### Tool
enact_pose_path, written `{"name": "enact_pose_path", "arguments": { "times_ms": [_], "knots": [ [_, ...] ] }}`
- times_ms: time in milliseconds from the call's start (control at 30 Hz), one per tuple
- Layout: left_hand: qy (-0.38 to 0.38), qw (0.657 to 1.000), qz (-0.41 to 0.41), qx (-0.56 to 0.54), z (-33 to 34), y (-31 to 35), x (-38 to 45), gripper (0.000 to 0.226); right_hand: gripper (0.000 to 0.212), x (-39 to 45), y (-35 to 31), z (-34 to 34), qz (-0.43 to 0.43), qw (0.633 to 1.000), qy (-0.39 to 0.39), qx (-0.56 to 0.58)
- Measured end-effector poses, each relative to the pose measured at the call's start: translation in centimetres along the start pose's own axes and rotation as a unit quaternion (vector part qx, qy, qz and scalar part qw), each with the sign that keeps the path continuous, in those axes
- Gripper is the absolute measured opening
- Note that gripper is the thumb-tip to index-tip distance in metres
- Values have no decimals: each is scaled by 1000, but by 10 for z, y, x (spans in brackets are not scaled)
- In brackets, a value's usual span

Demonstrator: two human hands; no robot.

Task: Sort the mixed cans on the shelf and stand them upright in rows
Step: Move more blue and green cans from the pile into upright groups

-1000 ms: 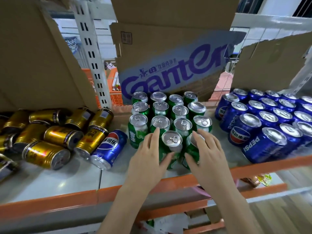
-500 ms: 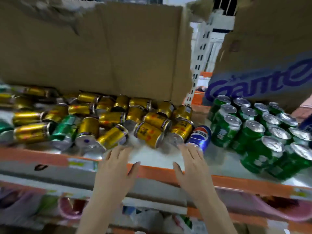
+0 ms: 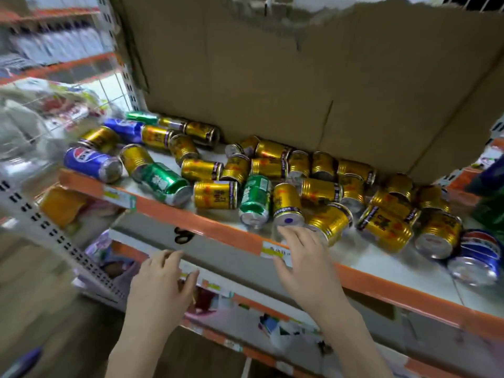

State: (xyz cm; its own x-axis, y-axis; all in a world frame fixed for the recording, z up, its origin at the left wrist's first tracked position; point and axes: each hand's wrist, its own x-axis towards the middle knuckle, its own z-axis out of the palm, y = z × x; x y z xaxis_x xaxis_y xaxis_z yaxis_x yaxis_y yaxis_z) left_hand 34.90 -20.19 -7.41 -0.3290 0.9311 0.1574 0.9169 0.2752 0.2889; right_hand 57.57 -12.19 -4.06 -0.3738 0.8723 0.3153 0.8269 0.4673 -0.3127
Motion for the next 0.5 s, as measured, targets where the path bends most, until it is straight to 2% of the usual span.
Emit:
{"name": "enact_pose_path", "arguments": {
  "times_ms": [200,300,500],
  "knots": [
    [-25,999,24,0,7,-10,21,44,52,38,-20,18,-3,998,-60,15],
    [-12,1000,18,-6,3,-19,41,43,57,67,-29,32,5,998,-62,26],
    [21,1000,0,-1,-11,-35,91,45,82,109,-36,54,67,986,-154,1]
  ]
}}
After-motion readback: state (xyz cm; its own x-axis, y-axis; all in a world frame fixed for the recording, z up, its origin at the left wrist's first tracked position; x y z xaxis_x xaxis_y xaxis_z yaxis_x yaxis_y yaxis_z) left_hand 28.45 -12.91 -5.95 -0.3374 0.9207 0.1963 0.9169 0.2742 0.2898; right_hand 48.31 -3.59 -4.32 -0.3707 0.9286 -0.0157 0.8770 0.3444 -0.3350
